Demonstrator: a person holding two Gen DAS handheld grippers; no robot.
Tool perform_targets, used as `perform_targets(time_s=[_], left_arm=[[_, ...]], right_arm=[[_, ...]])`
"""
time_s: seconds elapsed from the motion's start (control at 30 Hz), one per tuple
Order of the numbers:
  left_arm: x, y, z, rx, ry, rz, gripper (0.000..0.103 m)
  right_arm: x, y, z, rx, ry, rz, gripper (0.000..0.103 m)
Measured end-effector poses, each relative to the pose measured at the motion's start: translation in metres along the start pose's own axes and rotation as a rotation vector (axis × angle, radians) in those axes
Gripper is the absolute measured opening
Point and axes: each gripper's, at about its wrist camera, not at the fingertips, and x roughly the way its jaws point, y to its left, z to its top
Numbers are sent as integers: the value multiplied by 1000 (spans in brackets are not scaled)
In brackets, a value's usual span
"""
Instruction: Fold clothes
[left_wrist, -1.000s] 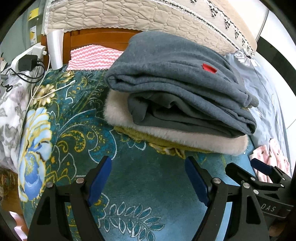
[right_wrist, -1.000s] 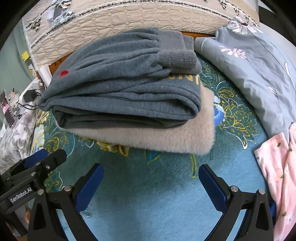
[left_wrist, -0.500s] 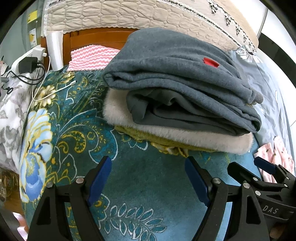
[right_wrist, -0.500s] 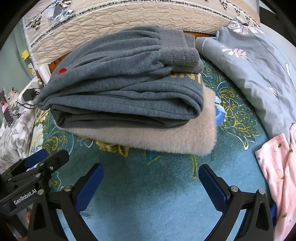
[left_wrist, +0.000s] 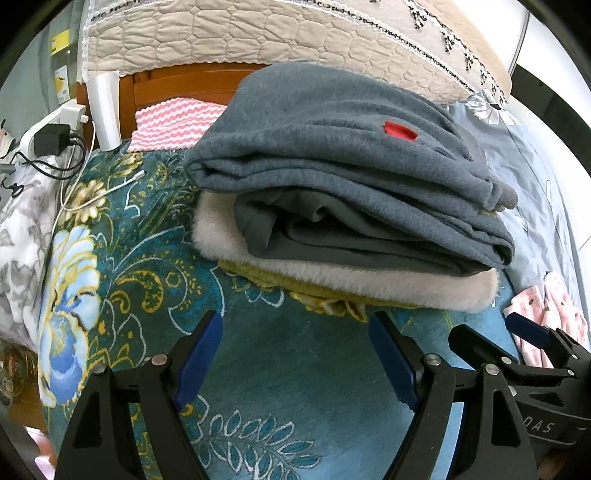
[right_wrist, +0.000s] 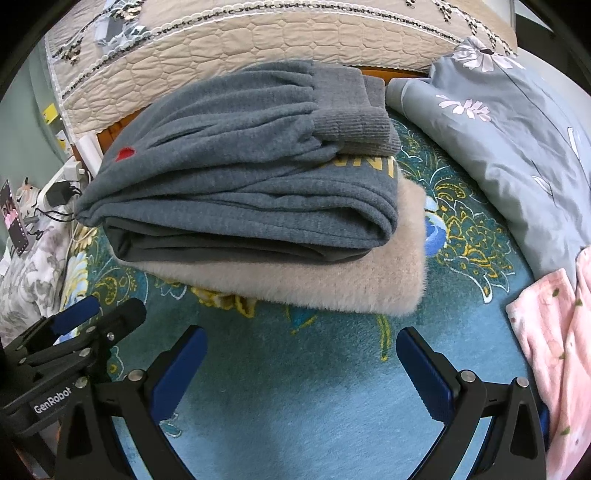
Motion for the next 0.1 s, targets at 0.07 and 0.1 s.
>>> perform_targets(time_s=[0.07,0.1], left_arm=[[0,0,1,-4,-2,-6,82],[0,0,1,-5,0,-11,82]], right_arm=[[0,-1,0,1,1,-2,103],[0,-2,0,2,2,-2,103]])
